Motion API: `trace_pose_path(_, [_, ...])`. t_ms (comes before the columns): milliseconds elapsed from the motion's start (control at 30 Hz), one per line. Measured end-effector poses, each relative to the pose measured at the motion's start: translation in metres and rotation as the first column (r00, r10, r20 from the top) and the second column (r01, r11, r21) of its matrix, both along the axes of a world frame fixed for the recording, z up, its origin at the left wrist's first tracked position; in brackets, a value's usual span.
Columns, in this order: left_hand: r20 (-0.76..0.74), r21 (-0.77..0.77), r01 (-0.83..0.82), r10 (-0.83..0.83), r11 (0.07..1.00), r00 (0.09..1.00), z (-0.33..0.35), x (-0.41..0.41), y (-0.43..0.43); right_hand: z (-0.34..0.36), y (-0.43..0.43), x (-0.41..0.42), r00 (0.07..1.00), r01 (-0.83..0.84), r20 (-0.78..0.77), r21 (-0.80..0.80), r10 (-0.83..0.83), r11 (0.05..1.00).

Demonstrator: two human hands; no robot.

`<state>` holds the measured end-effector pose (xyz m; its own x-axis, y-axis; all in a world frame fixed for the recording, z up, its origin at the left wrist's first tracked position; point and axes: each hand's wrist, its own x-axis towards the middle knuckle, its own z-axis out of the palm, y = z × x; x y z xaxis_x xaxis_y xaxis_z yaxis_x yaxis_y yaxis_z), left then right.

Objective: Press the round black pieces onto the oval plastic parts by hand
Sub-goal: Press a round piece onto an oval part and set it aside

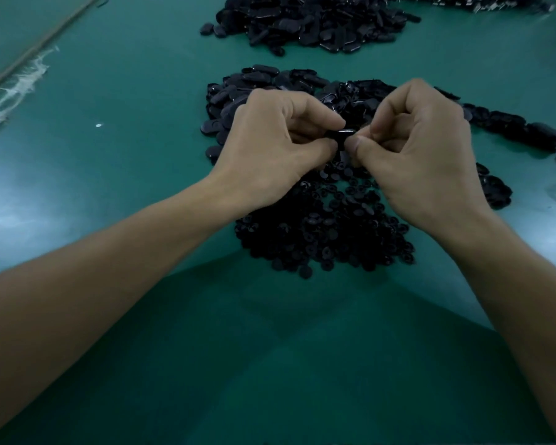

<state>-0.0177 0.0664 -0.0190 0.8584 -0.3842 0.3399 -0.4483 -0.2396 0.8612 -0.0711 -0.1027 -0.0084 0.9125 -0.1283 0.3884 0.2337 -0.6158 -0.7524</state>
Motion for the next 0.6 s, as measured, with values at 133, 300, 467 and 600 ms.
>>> trace_pose_path(133, [0.045,0.015,-0.009,0.008,1.000,0.999,-0.001,-0.002,-0.002,-0.001,0.002,0.001,1.000,-0.006,-0.021,0.043,0.007,0.999])
trace_pose_path(300, [0.095,0.032,-0.028,0.025,0.999,0.995,-0.001,-0.003,-0.003,0.002,0.003,0.001,1.000,-0.001,-0.010,0.029,0.001,1.000])
trace_pose_path(467, [0.193,0.088,-0.076,0.058,0.993,0.980,-0.003,-0.008,-0.003,0.001,0.007,-0.002,0.999,0.042,-0.019,0.021,-0.041,0.999])
trace_pose_path(600, [0.318,0.133,-0.125,0.078,0.983,0.945,-0.004,-0.010,-0.004,0.000,0.011,-0.002,0.998,0.057,-0.025,-0.013,-0.057,0.998])
